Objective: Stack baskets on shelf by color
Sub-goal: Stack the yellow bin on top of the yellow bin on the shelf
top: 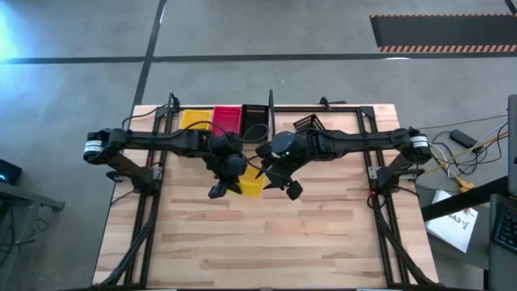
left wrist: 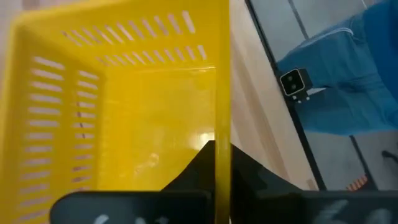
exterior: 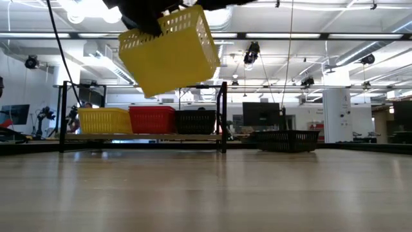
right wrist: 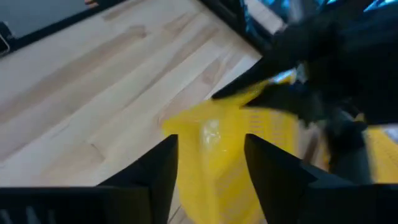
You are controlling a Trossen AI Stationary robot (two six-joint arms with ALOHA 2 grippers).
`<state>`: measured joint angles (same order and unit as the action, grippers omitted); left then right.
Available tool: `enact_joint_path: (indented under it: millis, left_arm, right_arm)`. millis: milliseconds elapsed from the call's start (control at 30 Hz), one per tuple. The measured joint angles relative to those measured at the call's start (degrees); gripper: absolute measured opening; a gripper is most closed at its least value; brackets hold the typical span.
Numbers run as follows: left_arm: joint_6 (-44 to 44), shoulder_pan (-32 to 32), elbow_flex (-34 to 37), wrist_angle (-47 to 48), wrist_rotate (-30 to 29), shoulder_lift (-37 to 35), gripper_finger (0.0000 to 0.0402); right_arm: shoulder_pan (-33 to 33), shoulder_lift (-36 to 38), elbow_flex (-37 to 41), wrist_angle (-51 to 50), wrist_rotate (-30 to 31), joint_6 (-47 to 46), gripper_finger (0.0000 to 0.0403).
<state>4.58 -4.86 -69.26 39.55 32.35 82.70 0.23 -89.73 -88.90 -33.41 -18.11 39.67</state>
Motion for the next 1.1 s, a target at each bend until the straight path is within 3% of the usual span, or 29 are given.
enact_joint_path:
  millis: [200,433,833,1100]
  left_arm:
    - [-10.1,0.1,0.6,0.3,-4.8,-0.3,0.0]
    - [-28.1,0.5,0.3,0.5,-18.6,-3.4,0.0]
    - [-43.5,0.4,0.2,7.3,-37.3,-8.0,0.0]
    - [-60.8,-1.4,0.2,13.6,-53.7,-10.0,0.0]
  right_arm:
    - [0.0,0.7,-4.3,-5.1,-0.2,-7.0,0.0189]
    - [-2.2,1.3,-6.2,-14.5,0.2,-24.2,0.0167]
    - [-5.3,2.7,7.9,-13.9,0.1,-28.0,0.0111]
    - [-8.8,5.6,19.0,-7.2,0.1,-32.8,0.0069]
